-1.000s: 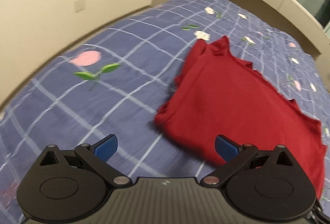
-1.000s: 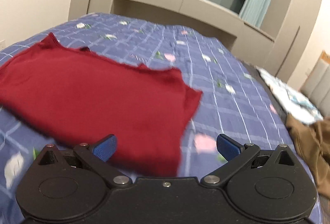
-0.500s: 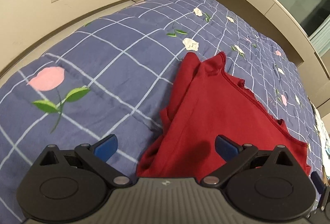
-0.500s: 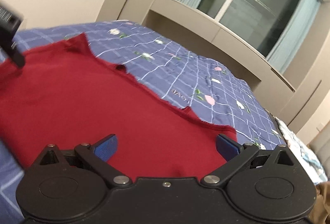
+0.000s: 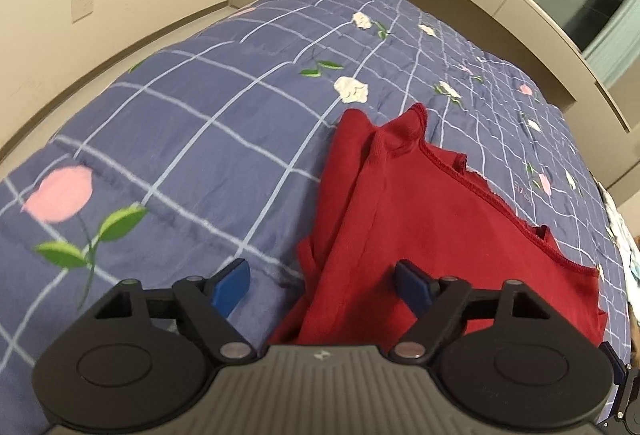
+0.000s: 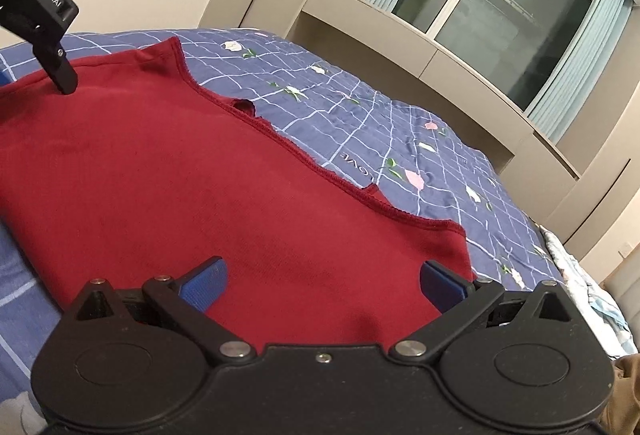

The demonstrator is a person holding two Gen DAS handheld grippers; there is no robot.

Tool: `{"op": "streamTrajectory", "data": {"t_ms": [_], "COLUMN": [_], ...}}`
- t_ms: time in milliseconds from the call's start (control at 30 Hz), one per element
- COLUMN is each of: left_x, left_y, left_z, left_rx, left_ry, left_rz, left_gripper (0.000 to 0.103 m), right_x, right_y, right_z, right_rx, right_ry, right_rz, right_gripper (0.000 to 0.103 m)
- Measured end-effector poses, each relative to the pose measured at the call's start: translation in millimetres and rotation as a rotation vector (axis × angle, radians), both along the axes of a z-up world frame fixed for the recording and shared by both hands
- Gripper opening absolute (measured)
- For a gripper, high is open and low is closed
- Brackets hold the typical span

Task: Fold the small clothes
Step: 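Grasp the edge of the folded sweater with the left gripper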

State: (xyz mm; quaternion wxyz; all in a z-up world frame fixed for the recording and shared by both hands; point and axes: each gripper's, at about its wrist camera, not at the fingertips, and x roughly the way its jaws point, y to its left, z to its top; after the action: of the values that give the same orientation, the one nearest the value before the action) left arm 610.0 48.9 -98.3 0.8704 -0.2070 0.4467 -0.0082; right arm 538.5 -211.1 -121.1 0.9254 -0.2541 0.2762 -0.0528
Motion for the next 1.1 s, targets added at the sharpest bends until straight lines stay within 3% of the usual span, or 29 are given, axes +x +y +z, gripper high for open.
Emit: {"op": "streamTrajectory", "data": {"t_ms": [167, 733, 833, 900, 967, 1100], "left_x": [9.1, 5.3, 5.9, 6.8, 8.0, 8.7], "left_y": [-4.5, -8.2, -9.4, -9.8, -11.8, -15.7], "left_z": [-2.0, -1.5, -0.5, -0.3, 0.7, 2.5], "left_rx": [0.03, 0.051, 0.044, 0.025, 0.009, 0.026], "left_ry": [0.016, 0.017, 0.019, 0.022, 0.025, 0.027], "left_rz": [-0.042, -0.026, -0.036, -0.051, -0.068, -0.077], "left_gripper": [0.083, 0.083, 0.076, 0.058, 0.049, 0.045], "right_x": [-7.9, -15.1, -15.3, -15.2, -14.7, -14.9], "right_y": [0.6, 6.7, 7.1, 7.0, 6.9, 7.3], "right_z": [-5.0, -10.1, -10.3, -10.4, -10.7, -10.7], "right_rx": [-0.015, -0.077, -0.077, -0.077, -0.078, -0.081], "right_ry": [-0.041, -0.071, -0.074, -0.076, -0.077, -0.075], "right_rz": [0.019, 0.035, 0.033, 0.032, 0.032, 0.036], "right_gripper": [0.102, 0.102, 0.102, 0.102, 0.102, 0.102]}}
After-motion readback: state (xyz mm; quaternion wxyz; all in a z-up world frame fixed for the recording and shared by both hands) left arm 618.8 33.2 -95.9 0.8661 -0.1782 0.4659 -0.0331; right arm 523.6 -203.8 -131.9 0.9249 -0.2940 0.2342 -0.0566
